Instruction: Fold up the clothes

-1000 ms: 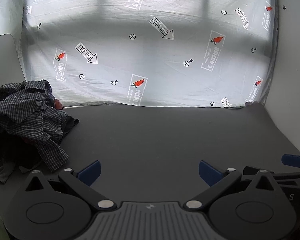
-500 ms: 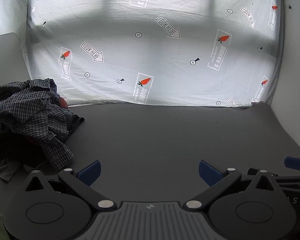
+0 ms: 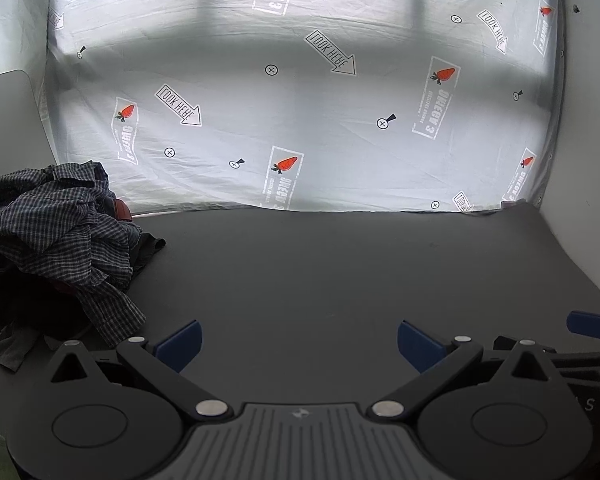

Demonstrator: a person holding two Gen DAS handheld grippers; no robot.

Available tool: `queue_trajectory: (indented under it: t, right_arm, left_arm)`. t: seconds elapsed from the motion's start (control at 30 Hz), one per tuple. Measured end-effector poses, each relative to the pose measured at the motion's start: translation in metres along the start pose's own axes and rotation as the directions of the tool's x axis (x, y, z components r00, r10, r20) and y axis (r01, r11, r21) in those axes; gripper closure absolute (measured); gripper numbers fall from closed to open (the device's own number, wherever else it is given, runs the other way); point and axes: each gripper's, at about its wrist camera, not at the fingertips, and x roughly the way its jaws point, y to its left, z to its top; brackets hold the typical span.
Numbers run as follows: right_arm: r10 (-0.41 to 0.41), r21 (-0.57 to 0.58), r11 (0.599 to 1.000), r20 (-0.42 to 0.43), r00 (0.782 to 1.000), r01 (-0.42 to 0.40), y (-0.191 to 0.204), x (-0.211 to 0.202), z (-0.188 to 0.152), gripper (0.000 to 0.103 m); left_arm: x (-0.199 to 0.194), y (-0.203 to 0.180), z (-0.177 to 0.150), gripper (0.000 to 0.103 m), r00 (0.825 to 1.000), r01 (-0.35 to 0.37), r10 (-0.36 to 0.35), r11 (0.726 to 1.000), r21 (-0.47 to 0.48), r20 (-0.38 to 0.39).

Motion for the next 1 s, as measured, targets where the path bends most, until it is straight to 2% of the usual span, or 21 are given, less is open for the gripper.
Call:
queue_trajectory:
  t: [0.33,0.53,0.6,0.7,0.8,0.9,1.0]
  right_arm:
    - [-0.016,-0.007,1.000,0.020,1.000,0.016,0.005,0.003,0.001,0.014]
    - [-0.008,0.007,1.000,0.033,0.999,0.008,0.010,0.009,-0.001,0.015]
    - [-0.002,0.014,1.000,0.017,1.000,0.002,0.014,0.017,0.002,0.022]
    - [0.009,0.025,1.000,-0.002,1.000,-0.009,0.022,0.030,0.007,0.023]
    - [0.029,0.016,0.999,-0.010,1.000,-0.029,0.037,0.048,0.016,0.023]
    - [0.060,-0.044,0.997,-0.021,0.998,-0.061,0.066,0.070,0.028,0.023]
    - [0.104,-0.125,0.986,-0.022,0.994,-0.106,0.103,0.094,0.042,0.023]
  left_arm:
    - [0.002,0.005,0.000,0.002,1.000,0.008,-0.008,1.000,-0.006,0.006]
    - [0.009,0.013,-0.002,0.008,0.999,0.021,-0.022,0.999,-0.030,-0.033]
    - [0.013,0.023,-0.001,0.008,0.998,0.020,-0.023,0.998,-0.057,-0.056]
    - [0.022,0.045,0.002,0.009,0.996,0.026,-0.037,0.990,-0.139,-0.080]
    - [0.034,0.078,0.007,0.009,0.994,0.032,-0.058,0.969,-0.247,-0.097]
    - [0.047,0.115,0.013,0.009,0.993,0.018,-0.057,0.937,-0.349,-0.100]
    - [0.061,0.155,0.020,0.009,0.995,-0.018,-0.019,0.922,-0.388,-0.093]
